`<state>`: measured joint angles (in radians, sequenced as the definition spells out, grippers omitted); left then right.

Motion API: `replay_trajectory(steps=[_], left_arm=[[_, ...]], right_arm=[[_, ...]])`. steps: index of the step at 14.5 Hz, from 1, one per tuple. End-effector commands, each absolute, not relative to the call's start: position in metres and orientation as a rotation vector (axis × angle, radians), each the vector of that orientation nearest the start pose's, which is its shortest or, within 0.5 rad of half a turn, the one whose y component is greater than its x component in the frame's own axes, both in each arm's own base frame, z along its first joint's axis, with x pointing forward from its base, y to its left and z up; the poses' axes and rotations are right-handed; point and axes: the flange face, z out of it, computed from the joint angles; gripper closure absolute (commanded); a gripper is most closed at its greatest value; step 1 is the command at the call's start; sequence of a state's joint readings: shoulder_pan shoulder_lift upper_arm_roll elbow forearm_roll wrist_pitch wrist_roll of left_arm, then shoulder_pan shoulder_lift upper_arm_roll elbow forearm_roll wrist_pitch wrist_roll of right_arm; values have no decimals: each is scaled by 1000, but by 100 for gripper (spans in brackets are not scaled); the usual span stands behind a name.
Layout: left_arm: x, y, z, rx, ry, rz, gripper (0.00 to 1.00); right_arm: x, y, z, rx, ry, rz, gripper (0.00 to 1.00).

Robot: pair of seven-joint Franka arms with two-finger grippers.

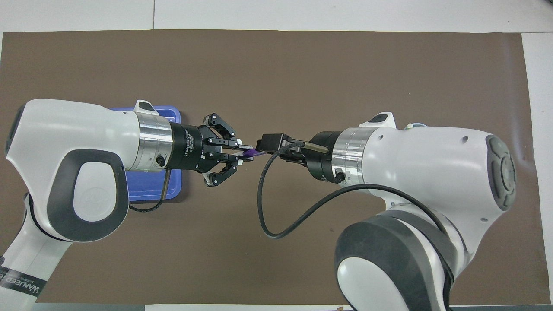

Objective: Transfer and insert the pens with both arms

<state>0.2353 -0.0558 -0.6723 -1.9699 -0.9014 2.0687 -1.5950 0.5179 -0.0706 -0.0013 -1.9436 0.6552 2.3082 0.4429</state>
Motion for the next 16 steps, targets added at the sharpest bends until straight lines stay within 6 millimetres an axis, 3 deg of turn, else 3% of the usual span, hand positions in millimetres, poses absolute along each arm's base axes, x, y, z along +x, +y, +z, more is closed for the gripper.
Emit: replay_trajectory(steps=[1,3,10,13,15,16], left_arm=[[488,-279,521,1746,1771,-774,100],[488,-279,521,1746,1771,-774,100],[488,-279,521,1735,1770,-777,100],[488,-279,521,1731,1770,-779,100],[488,-279,522,1725,1770,-781,100],[488,-279,522,1725,1770,-781,100]], right_arm=[[502,288,566,-2418,312,-139,27],[502,289,566,-2417,311,-142,39],[503,290,566,-2412,322,-149,41],[502,291,565,-2413,319,-149,64],[502,291,566,-2412,318,-150,72],[502,292,565,-2413,317,-146,82]])
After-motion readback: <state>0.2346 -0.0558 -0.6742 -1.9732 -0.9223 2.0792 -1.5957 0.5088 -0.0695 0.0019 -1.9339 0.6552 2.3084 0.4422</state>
